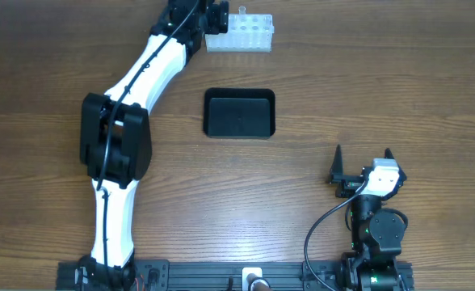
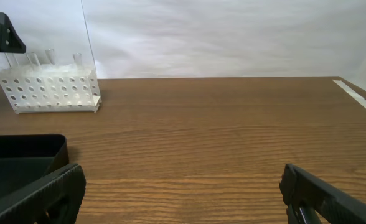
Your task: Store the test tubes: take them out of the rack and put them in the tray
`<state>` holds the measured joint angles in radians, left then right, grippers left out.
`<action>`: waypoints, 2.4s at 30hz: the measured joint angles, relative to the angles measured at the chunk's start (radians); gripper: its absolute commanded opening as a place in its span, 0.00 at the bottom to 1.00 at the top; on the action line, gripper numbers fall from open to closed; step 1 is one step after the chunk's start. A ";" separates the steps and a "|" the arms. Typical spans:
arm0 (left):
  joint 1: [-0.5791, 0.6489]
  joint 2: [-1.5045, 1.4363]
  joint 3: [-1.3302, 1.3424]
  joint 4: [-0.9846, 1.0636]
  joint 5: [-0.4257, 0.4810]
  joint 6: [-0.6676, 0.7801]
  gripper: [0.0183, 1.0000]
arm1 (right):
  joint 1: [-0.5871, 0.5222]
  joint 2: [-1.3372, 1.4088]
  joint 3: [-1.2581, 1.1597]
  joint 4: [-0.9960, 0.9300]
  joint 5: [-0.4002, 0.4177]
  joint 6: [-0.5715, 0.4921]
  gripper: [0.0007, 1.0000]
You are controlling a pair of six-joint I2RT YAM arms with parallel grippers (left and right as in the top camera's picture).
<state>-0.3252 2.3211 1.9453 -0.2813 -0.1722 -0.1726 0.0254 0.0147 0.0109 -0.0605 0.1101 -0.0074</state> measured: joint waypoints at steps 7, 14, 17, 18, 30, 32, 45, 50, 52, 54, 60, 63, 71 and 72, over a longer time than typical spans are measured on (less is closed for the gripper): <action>0.000 0.011 0.000 0.000 -0.001 -0.004 0.72 | 0.000 0.000 0.000 0.000 0.000 0.000 0.99; -0.002 0.011 0.003 0.006 -0.001 -0.004 0.61 | 0.000 0.000 0.000 0.000 0.000 -0.001 0.99; -0.005 0.011 0.003 0.012 -0.002 -0.004 0.58 | 0.000 0.000 0.000 0.000 0.000 -0.001 0.99; -0.006 0.011 0.004 0.013 -0.001 -0.005 0.57 | 0.000 0.000 0.000 0.000 0.000 -0.002 0.99; -0.019 0.011 0.004 0.031 -0.001 -0.003 0.39 | 0.000 0.000 0.000 0.000 0.000 -0.002 0.99; -0.019 0.012 0.004 0.031 -0.001 -0.003 0.34 | 0.000 0.000 0.000 0.000 0.000 -0.001 0.99; -0.019 0.013 0.004 0.031 -0.002 -0.004 0.33 | 0.000 0.000 0.000 0.000 0.000 0.000 0.99; -0.019 0.016 0.004 0.032 -0.002 -0.004 0.26 | 0.000 0.000 0.000 0.000 0.000 -0.001 0.99; -0.021 0.023 0.005 0.032 -0.002 -0.004 0.22 | 0.000 0.000 0.000 0.000 0.000 -0.001 0.99; -0.022 0.029 0.005 0.034 -0.002 -0.004 0.21 | 0.000 0.000 0.000 0.000 0.000 -0.001 0.99; -0.023 0.030 0.007 0.038 -0.002 -0.004 0.14 | 0.000 0.000 0.000 0.000 0.000 -0.001 0.99; -0.023 0.030 0.009 0.038 -0.002 -0.004 0.11 | 0.000 0.000 0.000 0.000 0.000 -0.001 0.99; -0.023 0.030 0.009 0.038 -0.002 -0.004 0.11 | 0.000 0.000 0.000 0.000 0.000 -0.001 0.99; -0.023 0.030 0.010 0.038 -0.002 -0.004 0.10 | 0.000 0.000 0.000 0.000 0.000 -0.002 0.99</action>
<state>-0.3477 2.3512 1.9549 -0.2432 -0.1738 -0.1768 0.0254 0.0147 0.0109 -0.0605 0.1101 -0.0090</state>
